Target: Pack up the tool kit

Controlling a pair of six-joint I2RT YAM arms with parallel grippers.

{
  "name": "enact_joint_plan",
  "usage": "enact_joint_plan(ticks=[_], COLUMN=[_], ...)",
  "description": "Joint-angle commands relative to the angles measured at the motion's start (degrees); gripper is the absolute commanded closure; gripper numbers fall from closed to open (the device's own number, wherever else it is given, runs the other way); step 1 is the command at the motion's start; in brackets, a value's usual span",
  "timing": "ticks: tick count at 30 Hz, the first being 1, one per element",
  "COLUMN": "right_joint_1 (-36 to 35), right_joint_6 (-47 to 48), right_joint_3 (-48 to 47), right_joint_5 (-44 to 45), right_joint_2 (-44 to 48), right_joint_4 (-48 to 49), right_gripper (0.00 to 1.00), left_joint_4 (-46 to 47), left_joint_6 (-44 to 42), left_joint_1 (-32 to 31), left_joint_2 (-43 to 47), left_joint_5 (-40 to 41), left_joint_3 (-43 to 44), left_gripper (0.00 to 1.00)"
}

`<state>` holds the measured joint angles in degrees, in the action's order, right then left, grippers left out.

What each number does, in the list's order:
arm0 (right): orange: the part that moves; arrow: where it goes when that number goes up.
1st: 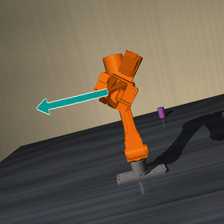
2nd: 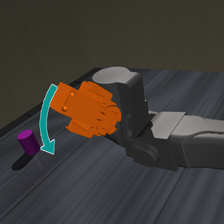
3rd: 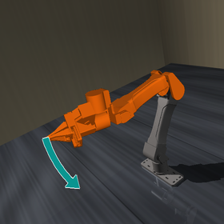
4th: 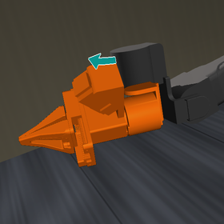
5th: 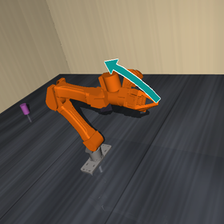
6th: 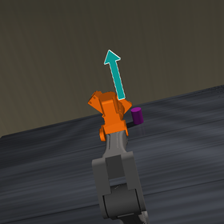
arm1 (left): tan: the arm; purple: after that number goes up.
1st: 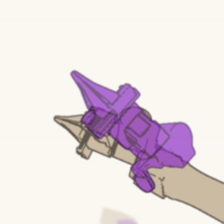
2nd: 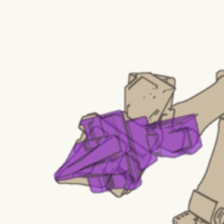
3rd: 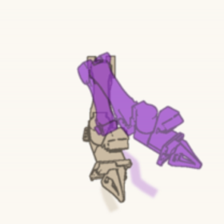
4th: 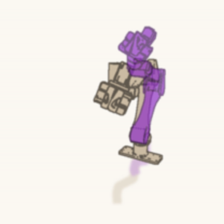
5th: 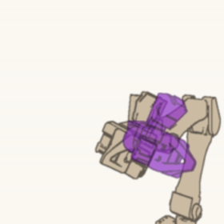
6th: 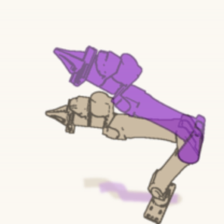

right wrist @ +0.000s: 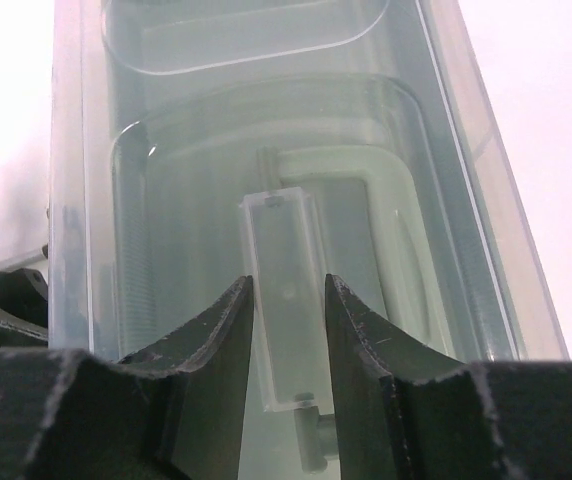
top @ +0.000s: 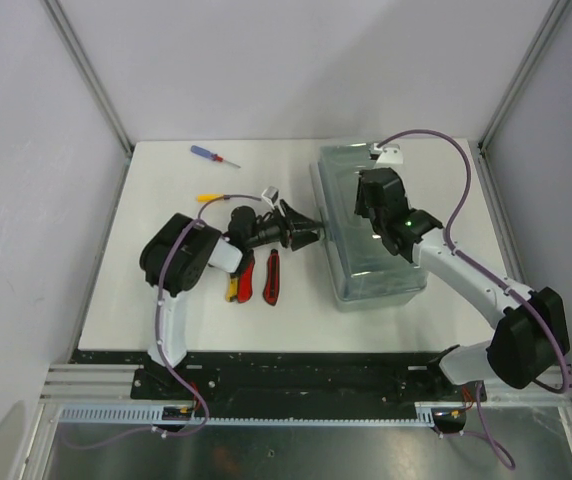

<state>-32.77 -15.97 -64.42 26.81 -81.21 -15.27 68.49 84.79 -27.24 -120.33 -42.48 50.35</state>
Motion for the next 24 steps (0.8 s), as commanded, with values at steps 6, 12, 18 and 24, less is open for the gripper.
enact_joint_plan(ticks=[6, 12, 18, 24], right_joint_1=[-3.44, -3.33, -3.36, -3.49], right_joint_6=[-9.36, -10.3, -11.3, -11.71], right_joint_3=[10.6, 10.55, 10.58, 10.55], right_joint_5=[-15.11, -14.51, -14.75, -15.22], right_joint_2=[-12.03, -12.21, -13.14, -13.39], right_joint_4=[-19.27, -19.36, -19.38, -18.57], right_gripper=[0.6, 0.6, 0.61, 0.6], left_joint_4=[1.33, -8.7, -18.38, -21.02], left_joint_6=[-10.35, -15.69, -21.11, -22.55], left_joint_1=[-0.93, -0.83, -0.79, -0.68], left_joint_2=[10.33, 11.95, 14.76, 14.77], left_joint_5=[-6.94, -6.74, -5.5, -5.09], left_joint_3=[0.05, 1.23, 2.72, 2.49], left_gripper=[0.74, 0.82, 0.83, 0.44])
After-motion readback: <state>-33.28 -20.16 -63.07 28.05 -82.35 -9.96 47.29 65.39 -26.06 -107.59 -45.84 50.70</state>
